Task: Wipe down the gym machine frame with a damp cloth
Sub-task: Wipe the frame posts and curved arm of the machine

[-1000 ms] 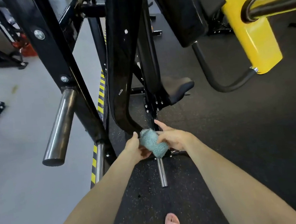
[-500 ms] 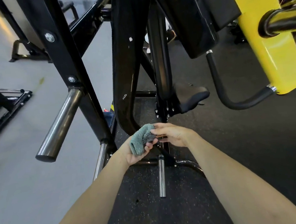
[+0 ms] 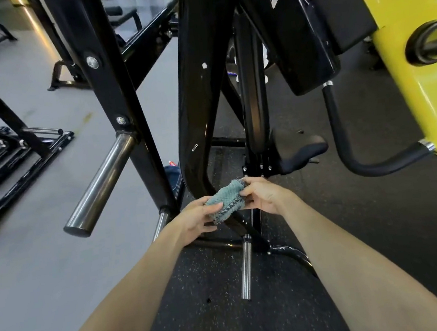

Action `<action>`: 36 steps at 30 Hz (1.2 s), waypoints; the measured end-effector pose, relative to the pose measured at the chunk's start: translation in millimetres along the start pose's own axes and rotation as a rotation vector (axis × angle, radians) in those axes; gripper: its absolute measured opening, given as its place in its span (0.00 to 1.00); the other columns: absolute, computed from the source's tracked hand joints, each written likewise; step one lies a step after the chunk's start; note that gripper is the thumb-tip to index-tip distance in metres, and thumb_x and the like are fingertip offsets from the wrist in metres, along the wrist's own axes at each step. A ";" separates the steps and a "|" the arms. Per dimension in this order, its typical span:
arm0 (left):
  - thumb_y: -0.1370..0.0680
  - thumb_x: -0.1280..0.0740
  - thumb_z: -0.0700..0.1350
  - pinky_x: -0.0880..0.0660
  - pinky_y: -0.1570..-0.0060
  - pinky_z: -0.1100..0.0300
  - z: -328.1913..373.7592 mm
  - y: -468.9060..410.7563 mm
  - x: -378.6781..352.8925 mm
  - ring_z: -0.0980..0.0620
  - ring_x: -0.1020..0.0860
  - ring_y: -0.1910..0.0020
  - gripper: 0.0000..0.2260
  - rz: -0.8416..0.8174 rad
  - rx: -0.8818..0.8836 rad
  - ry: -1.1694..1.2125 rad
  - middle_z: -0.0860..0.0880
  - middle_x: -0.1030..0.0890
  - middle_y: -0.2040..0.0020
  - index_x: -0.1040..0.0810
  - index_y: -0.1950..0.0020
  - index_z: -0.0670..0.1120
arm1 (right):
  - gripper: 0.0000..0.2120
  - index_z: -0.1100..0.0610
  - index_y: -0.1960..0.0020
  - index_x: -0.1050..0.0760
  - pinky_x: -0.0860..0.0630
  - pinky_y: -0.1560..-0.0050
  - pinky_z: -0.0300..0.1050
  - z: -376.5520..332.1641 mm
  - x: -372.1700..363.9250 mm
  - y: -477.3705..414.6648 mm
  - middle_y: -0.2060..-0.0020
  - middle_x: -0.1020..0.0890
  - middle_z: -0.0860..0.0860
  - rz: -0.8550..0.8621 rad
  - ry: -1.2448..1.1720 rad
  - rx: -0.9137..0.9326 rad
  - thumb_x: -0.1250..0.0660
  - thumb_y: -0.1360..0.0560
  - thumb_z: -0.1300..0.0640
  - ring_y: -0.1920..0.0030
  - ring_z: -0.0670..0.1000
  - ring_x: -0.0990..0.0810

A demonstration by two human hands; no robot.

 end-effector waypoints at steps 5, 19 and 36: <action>0.23 0.33 0.40 0.27 0.42 0.55 12.3 -2.5 7.2 0.50 0.20 0.45 0.05 0.083 -0.099 0.085 0.47 0.17 0.47 0.21 0.47 0.46 | 0.25 0.52 0.43 0.23 0.27 0.42 0.50 -8.7 12.7 -6.2 0.42 0.26 0.55 0.211 0.029 0.027 0.46 0.29 0.73 0.41 0.53 0.27; 0.21 0.36 0.39 0.26 0.44 0.55 41.8 -2.4 2.3 0.50 0.20 0.47 0.09 0.087 -0.293 0.076 0.47 0.18 0.48 0.22 0.41 0.43 | 0.17 0.53 0.35 0.25 0.23 0.41 0.53 -21.3 -19.0 -9.7 0.41 0.19 0.55 -0.133 -0.082 0.030 0.33 0.23 0.63 0.42 0.56 0.20; 0.24 0.29 0.45 0.23 0.51 0.49 110.3 17.7 10.5 0.47 0.20 0.51 0.11 0.512 -0.425 0.078 0.41 0.19 0.47 0.25 0.45 0.44 | 0.15 0.57 0.40 0.22 0.26 0.47 0.42 -91.9 -26.0 9.4 0.50 0.19 0.52 0.182 0.090 0.232 0.30 0.26 0.65 0.50 0.48 0.22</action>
Point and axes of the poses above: each hand's wrist, its own y-axis away from the middle knuckle, its own x-axis out of the back of the hand, z = x × y, the point moved 5 cm from there along -y, towards the middle knuckle
